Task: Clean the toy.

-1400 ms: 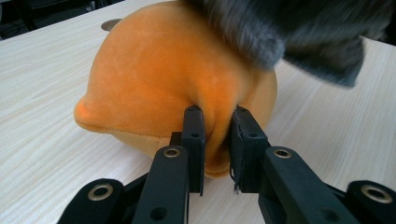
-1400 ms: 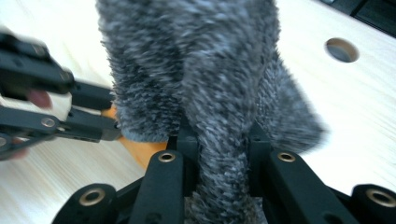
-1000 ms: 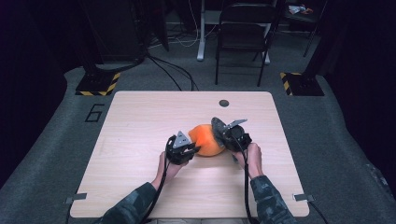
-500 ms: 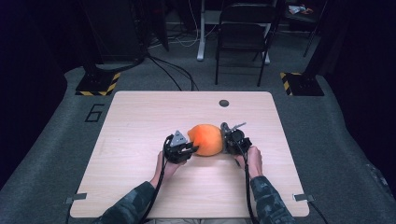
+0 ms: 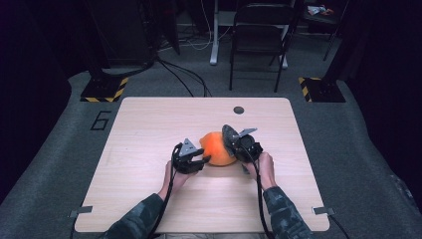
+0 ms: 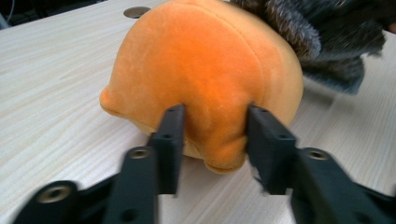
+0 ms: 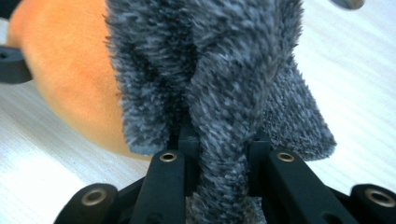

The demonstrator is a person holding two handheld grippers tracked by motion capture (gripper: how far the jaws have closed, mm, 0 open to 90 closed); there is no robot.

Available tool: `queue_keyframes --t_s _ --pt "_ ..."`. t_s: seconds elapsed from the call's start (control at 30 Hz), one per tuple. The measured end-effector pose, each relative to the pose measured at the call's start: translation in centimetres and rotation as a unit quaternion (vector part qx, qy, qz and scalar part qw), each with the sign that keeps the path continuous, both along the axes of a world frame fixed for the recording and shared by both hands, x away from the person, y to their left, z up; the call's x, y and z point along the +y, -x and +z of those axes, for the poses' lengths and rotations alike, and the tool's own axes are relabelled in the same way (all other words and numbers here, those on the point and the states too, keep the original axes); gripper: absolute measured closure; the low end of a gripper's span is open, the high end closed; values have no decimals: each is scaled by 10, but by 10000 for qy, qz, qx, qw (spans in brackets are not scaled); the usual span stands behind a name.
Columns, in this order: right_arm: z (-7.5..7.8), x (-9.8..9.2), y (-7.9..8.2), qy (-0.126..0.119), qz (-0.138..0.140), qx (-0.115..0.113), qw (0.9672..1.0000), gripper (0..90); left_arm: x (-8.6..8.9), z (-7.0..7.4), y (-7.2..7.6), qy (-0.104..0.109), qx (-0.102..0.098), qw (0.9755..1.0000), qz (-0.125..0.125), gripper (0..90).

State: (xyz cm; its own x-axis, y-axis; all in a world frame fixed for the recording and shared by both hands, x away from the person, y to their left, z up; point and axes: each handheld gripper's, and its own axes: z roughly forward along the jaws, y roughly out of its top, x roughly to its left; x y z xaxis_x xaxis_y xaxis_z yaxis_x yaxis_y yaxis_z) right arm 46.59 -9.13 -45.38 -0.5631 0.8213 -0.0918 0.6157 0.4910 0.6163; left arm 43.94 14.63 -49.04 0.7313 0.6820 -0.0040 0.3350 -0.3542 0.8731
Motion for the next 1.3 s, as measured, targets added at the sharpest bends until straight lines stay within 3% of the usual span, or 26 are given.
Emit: queue_keyframes --t_s 0.13,0.23,0.3,0.33,0.43,0.5,0.57,0.6,0.63,0.7,0.83,0.9,0.97,1.13,1.2,1.3 --pt "-1 -5 -2 -73 14 11 10000 751 -5 -1 2 -177 78 9998 26 360" --pt "-2 -5 -1 -70 -22 -8 10000 751 -10 -3 4 -285 -5 9996 27 335" --pt "-2 -4 -1 -70 -3 -17 10000 751 -13 -5 4 -333 -74 9994 -18 402" --pt "-2 -5 -2 -77 4 -10 10000 751 -14 -7 4 -247 -110 9996 16 454" --pt "0 -7 -3 -127 0 5 9999 749 -14 -9 3 -211 -148 9997 7 659" --pt "2 -8 -2 -133 -12 3 9999 749 -13 -6 4 -185 -133 9997 8 684" --pt "11 -10 0 -202 -39 -66 9998 747 -11 -3 4 -40 -41 10000 -3 705" --pt "23 -9 5 -305 -5 -172 9994 747 -9 -1 4 30 -30 10000 -15 718" --pt "23 -9 5 -305 -5 -172 9994 747 -8 2 4 146 50 9999 -36 718" --pt "39 -4 10 -484 115 -275 9984 746 -7 8 4 439 198 9988 -38 724" --pt "53 18 23 -401 440 -461 9972 743 -4 16 8 658 330 9971 -167 726" --pt "48 31 26 -109 543 -488 9973 742 -4 16 10 567 344 9977 -165 725" --pt "41 34 25 140 531 -547 9970 742 -4 12 8 627 467 9968 -141 725" --pt "33 26 17 269 392 -456 9978 743 -2 10 4 626 471 9968 -148 721" --pt "24 18 11 156 191 -276 9993 743 0 7 2 661 551 9962 -146 715" --pt "20 12 8 171 154 -199 9995 743 2 6 2 696 607 9956 -151 713"
